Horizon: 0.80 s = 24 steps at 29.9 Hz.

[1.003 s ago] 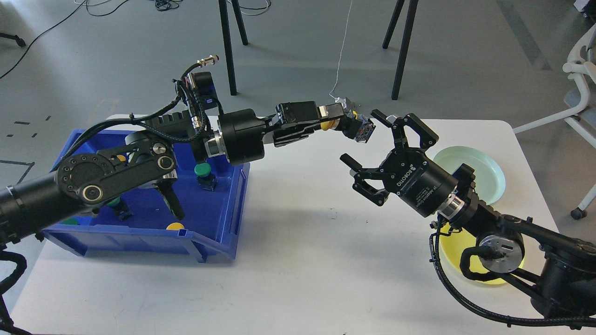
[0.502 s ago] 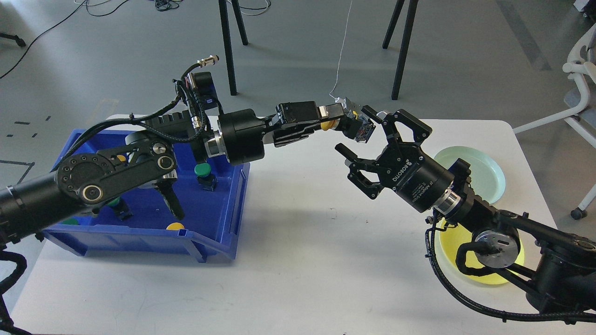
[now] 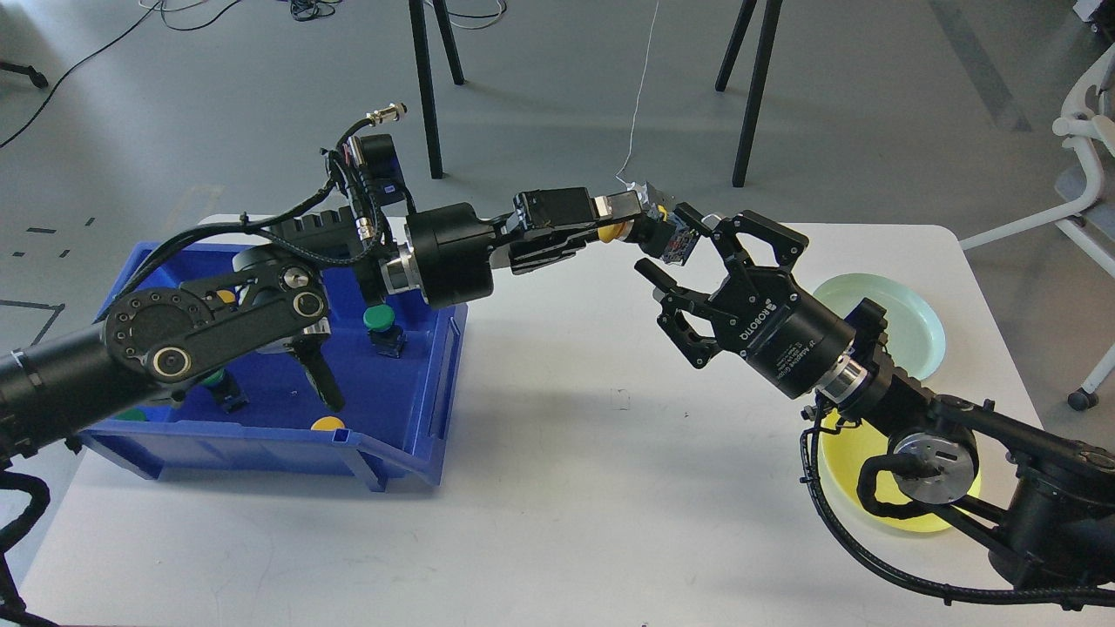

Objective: Pass button and place on color plate
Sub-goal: 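Bring the open right gripper to the button held by the left gripper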

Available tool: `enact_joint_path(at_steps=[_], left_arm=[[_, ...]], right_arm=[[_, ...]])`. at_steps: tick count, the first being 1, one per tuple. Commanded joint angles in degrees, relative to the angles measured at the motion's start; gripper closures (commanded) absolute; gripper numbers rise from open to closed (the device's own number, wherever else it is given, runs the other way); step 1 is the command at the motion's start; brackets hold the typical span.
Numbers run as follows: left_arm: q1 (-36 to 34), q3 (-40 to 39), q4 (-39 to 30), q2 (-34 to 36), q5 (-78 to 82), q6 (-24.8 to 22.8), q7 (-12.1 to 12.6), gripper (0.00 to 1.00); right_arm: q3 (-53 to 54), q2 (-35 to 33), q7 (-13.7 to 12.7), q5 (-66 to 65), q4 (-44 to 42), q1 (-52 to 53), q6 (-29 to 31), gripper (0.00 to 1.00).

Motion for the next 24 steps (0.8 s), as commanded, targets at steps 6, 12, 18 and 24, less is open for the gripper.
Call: enact_joint_path(at_steps=[6, 12, 18, 24], left_arm=[[0.1, -0.2, 0.0, 0.0, 0.0, 0.1, 0.0, 0.9], [0.4, -0.2, 0.0, 0.0, 0.1, 0.5, 0.0, 0.89], [0.5, -0.2, 0.0, 0.0, 0.1, 0.6, 0.0, 0.84], [0.5, -0.4, 0.0, 0.0, -0.1, 0.6, 0.0, 0.53]], right_arm=[[0.3, 0.2, 0.0, 0.0, 0.1, 0.1, -0.2, 0.8], [0.7, 0.2, 0.0, 0.1, 0.1, 0.0, -1.3, 0.9], [0.8, 0.3, 0.0, 0.1, 0.2, 0.1, -1.5, 0.96], [0.8, 0.2, 0.0, 0.1, 0.4, 0.1, -1.5, 0.99]])
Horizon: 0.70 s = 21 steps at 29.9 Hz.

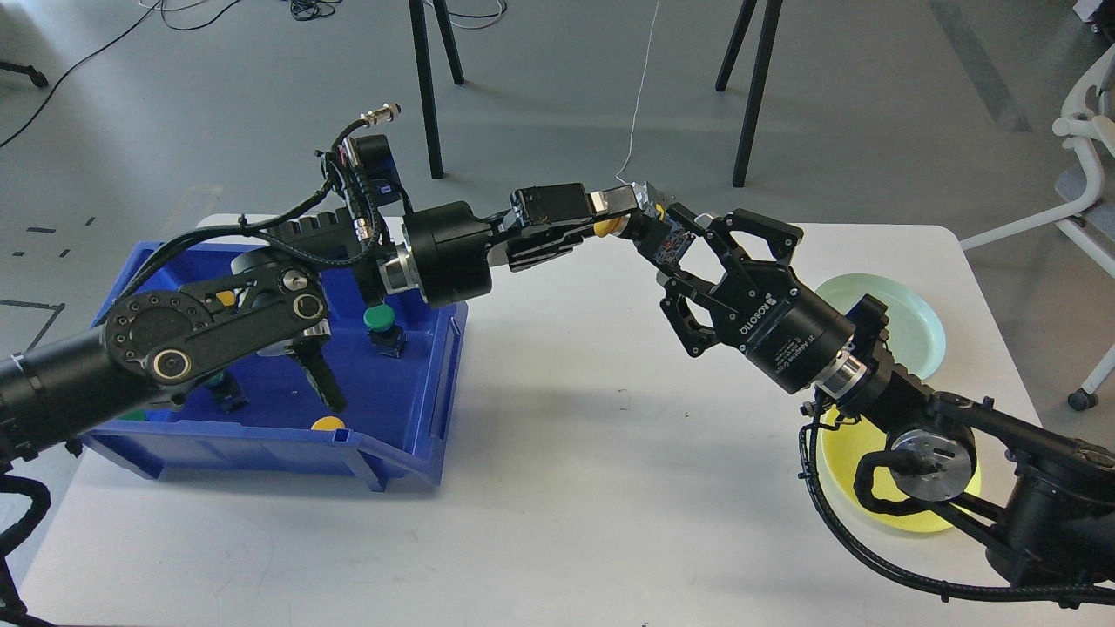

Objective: Pass button and place on color plate
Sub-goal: 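Close the right gripper on the button and release the left gripper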

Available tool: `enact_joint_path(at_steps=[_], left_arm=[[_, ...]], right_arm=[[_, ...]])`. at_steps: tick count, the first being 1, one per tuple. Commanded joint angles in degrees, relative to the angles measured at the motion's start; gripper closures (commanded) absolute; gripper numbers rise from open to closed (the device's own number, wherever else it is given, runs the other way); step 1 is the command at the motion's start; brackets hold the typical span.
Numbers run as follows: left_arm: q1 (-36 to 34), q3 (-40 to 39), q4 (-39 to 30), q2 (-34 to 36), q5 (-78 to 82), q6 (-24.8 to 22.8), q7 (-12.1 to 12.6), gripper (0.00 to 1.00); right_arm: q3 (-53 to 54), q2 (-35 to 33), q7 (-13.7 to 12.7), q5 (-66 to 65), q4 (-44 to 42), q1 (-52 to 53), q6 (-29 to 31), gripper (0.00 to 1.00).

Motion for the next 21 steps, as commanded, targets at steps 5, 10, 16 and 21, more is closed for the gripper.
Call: enact_joint_path(at_steps=[5, 10, 16, 21], left_arm=[[0.0, -0.4, 0.1, 0.0, -0.3, -0.1, 0.0, 0.41], [0.1, -0.4, 0.1, 0.0, -0.4, -0.2, 0.0, 0.33], [0.1, -0.5, 0.1, 0.0, -0.5, -0.1, 0.0, 0.29], [0.9, -1.6, 0.1, 0.0, -0.5, -0.3, 0.0, 0.28]], right_arm=[[0.0, -0.3, 0.0, 0.1, 0.1, -0.1, 0.0, 0.99], [0.0, -0.4, 0.0, 0.1, 0.2, -0.5, 0.0, 0.99], [4.9, -2.7, 0.0, 0.2, 0.4, -4.7, -0.2, 0.99], [16.5, -6.6, 0.0, 0.4, 3.7, -18.5, -6.9, 0.99]])
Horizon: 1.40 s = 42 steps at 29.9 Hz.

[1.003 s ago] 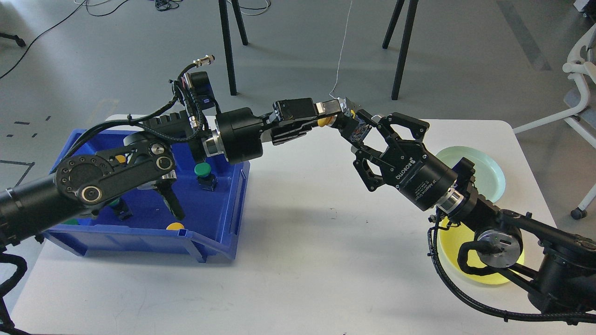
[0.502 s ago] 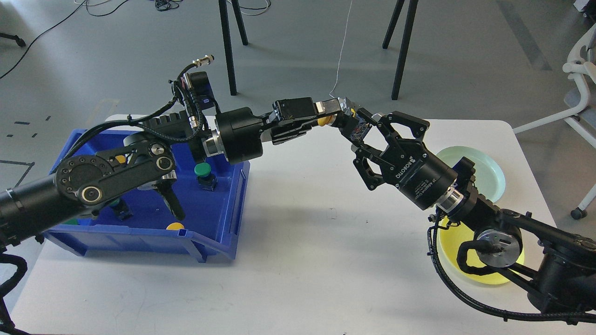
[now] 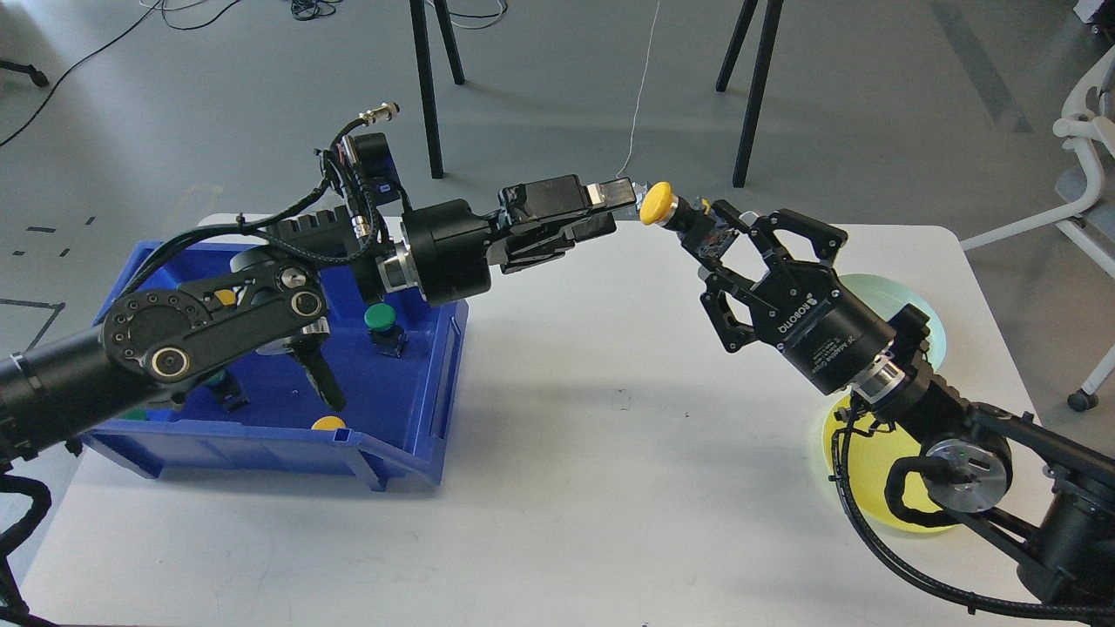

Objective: Pass button and place on color plate
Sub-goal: 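Carry the button with the right gripper and place it on the yellow plate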

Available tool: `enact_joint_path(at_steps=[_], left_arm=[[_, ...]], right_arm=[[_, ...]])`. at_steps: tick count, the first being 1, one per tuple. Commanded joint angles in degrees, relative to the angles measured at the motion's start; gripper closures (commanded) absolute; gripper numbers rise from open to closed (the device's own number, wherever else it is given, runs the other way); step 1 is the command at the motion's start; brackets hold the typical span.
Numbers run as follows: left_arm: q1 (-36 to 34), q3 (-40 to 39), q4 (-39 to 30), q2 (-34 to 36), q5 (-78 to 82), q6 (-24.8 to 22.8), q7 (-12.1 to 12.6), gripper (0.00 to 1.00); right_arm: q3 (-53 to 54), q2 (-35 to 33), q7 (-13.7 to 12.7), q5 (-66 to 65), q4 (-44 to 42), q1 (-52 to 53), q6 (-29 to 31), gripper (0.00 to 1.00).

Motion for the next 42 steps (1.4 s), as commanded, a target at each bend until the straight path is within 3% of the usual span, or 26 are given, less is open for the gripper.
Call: enact_joint_path(at_steps=[1, 8, 13, 17, 24, 29, 42], left_arm=[[0.5, -0.6, 0.0, 0.0, 0.0, -0.1, 0.0, 0.28], [0.5, -0.6, 0.0, -0.1, 0.0, -0.1, 0.0, 0.27], [0.5, -0.6, 0.0, -0.1, 0.0, 0.0, 0.0, 0.26], [0.5, -0.6, 0.1, -0.1, 0.0, 0.0, 0.0, 0.25], [0.5, -0.6, 0.1, -0.1, 0.0, -0.2, 0.0, 0.25], [0.5, -0.6, 0.1, -0.1, 0.0, -0.1, 0.0, 0.25], [0.5, -0.6, 0.1, -0.1, -0.1, 0.0, 0.0, 0.23]], right_arm=[[7.5, -4.1, 0.0, 0.0, 3.1, -10.2, -6.3, 0.99], [9.6, -16.8, 0.0, -0.4, 6.4, -25.4, -24.2, 0.99], [8.7, -17.7, 0.0, -0.8, 5.7, -29.9, -37.2, 0.99], [4.6, -17.7, 0.0, -1.2, 5.5, -29.6, -43.4, 0.99], [-4.0, -17.1, 0.0, -1.9, 3.9, -24.5, -47.7, 0.87], [-6.3, -15.1, 0.0, -1.8, 3.8, -21.2, -47.9, 0.68], [-6.3, -14.0, 0.0, -1.6, 2.1, -21.3, -47.9, 0.52]])
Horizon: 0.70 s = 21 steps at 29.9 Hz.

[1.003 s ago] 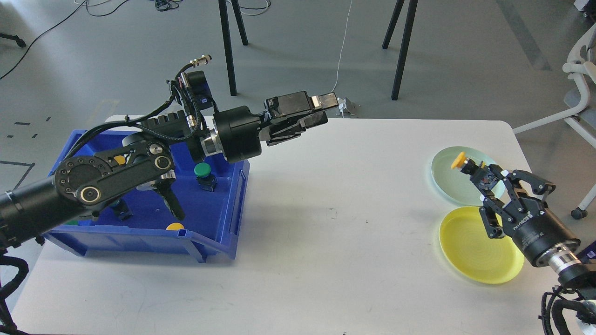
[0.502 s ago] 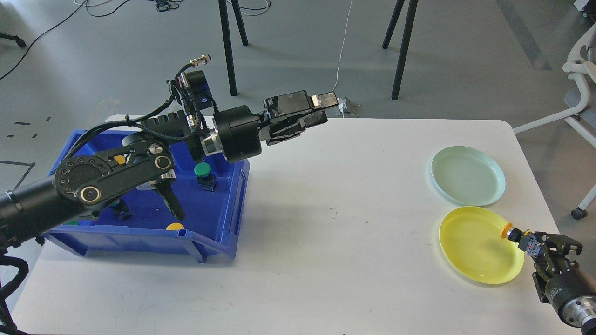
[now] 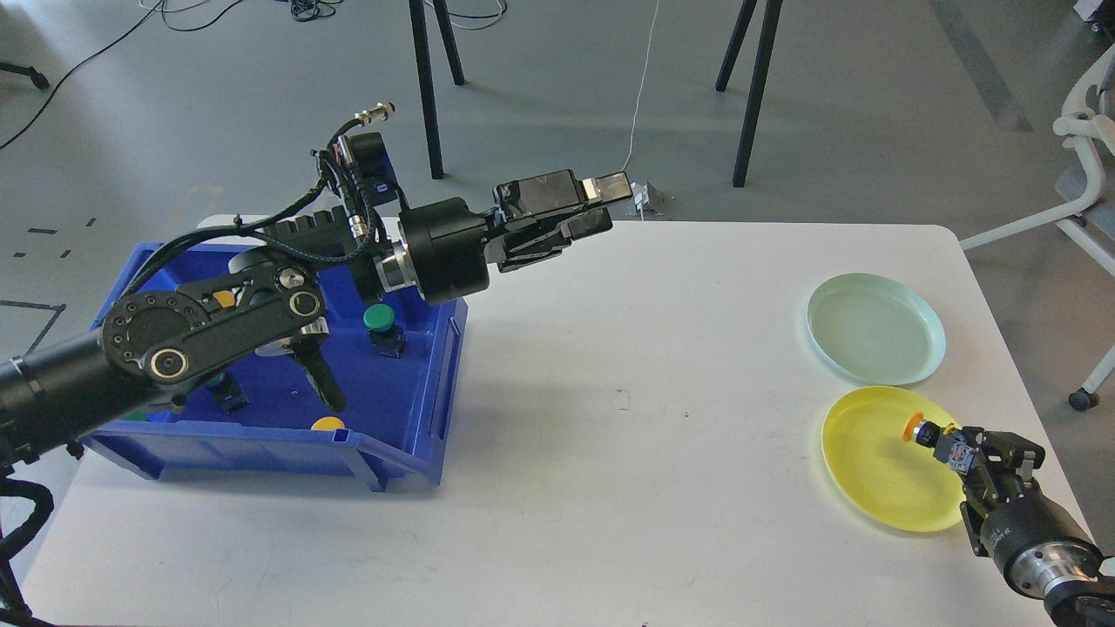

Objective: Pass button and place on color plate
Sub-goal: 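Carry the button with the right gripper and place it on the yellow plate, then move the left gripper back over the blue bin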

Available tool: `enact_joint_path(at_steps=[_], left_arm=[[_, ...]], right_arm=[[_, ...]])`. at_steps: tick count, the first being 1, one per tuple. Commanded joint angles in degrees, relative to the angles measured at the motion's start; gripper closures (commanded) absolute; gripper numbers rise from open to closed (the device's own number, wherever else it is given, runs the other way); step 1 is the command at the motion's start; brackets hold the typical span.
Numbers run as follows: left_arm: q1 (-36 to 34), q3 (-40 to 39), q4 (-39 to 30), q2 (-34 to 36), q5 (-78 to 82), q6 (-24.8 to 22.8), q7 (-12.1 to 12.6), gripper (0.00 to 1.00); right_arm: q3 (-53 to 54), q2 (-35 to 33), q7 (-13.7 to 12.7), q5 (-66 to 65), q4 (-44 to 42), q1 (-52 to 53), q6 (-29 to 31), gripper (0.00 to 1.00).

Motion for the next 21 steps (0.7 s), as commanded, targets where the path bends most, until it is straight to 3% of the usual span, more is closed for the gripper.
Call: enact_joint_path(at_steps=[1, 7, 12, 16, 21], left_arm=[[0.0, 0.0, 0.0, 0.0, -0.3, 0.0, 0.0, 0.23], [-0.1, 0.0, 0.0, 0.0, -1.8, -0.2, 0.0, 0.22], [-0.4, 0.0, -1.1, 1.8, -1.9, 0.1, 0.0, 0.22], [-1.2, 0.3, -6.2, 11.5, -1.8, 0.2, 0.0, 0.22], [-4.0, 2.6, -8.0, 25.1, 3.1, -0.5, 0.0, 0.21]], right_arm=[[0.1, 0.1, 0.0, 0.2, -0.1, -0.1, 0.1, 0.52], [0.5, 0.1, 0.0, 0.3, 0.3, 0.1, 0.3, 0.46], [2.3, -0.2, 0.0, 0.5, 1.6, 0.1, 0.7, 0.36], [7.4, 0.0, 0.0, 0.6, 1.9, 0.2, 1.8, 0.24], [16.4, 0.1, 0.0, 0.6, 3.3, 0.3, 10.4, 0.14]])
